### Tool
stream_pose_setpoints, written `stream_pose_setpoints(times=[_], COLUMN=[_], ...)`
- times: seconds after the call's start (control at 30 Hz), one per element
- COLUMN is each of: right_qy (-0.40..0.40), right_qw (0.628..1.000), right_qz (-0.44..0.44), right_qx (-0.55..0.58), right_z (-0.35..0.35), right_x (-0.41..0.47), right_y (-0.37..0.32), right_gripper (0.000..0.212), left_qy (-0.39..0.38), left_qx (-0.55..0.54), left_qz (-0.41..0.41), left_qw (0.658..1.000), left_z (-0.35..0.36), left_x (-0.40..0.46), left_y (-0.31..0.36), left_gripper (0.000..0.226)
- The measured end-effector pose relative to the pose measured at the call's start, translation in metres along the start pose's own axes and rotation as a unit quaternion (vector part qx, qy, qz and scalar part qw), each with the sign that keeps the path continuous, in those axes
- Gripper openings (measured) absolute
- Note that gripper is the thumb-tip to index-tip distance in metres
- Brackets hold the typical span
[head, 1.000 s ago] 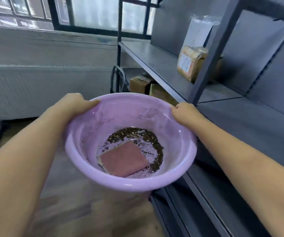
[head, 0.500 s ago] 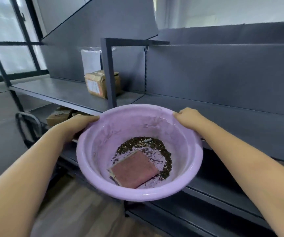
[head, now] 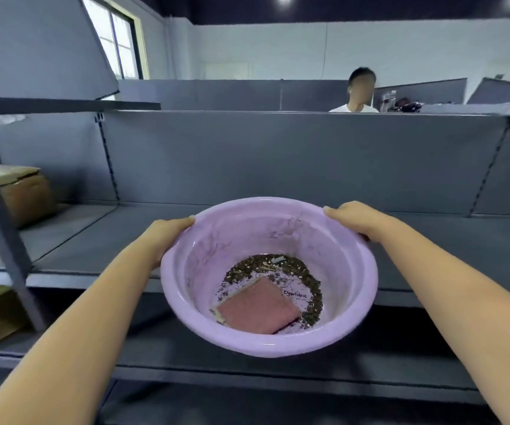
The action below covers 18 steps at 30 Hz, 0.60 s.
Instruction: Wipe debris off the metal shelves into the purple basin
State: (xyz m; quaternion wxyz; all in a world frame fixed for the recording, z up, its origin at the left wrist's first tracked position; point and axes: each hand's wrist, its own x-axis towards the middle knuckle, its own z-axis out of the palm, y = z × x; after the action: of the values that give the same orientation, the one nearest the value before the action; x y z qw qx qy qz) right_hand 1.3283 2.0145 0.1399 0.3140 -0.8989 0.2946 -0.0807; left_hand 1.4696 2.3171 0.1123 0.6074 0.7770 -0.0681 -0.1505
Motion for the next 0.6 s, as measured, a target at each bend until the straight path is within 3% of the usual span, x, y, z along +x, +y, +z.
stream_pose_setpoints(times=[0.17,0.37,0.47,0.6], right_qy=[-0.010,0.031,0.045,0.042], right_qw=[0.997,0.992,0.984,0.977], right_qz=[0.023,0.033,0.051,0.060], right_qx=[0.066,0.117,0.166,0.201], right_z=[-0.037,-0.047,-0.040,-0.033], right_x=[0.039,0.083,0.105,0.128], right_y=[0.037,0.063,0.076,0.086], right_gripper=[0.025,0.030,0.016,0.036], left_qy=[-0.006,0.003,0.003,0.008], left_qx=[-0.018,-0.024,-0.010,-0.004], left_qz=[0.013,-0.005,-0.020,-0.042], left_qw=[1.000,1.000,1.000,0.999], left_z=[0.064,0.112,0.124,0.132], left_x=[0.044,0.087,0.107,0.129], left_y=[0.023,0.033,0.035,0.037], left_gripper=[0.033,0.044,0.047,0.044])
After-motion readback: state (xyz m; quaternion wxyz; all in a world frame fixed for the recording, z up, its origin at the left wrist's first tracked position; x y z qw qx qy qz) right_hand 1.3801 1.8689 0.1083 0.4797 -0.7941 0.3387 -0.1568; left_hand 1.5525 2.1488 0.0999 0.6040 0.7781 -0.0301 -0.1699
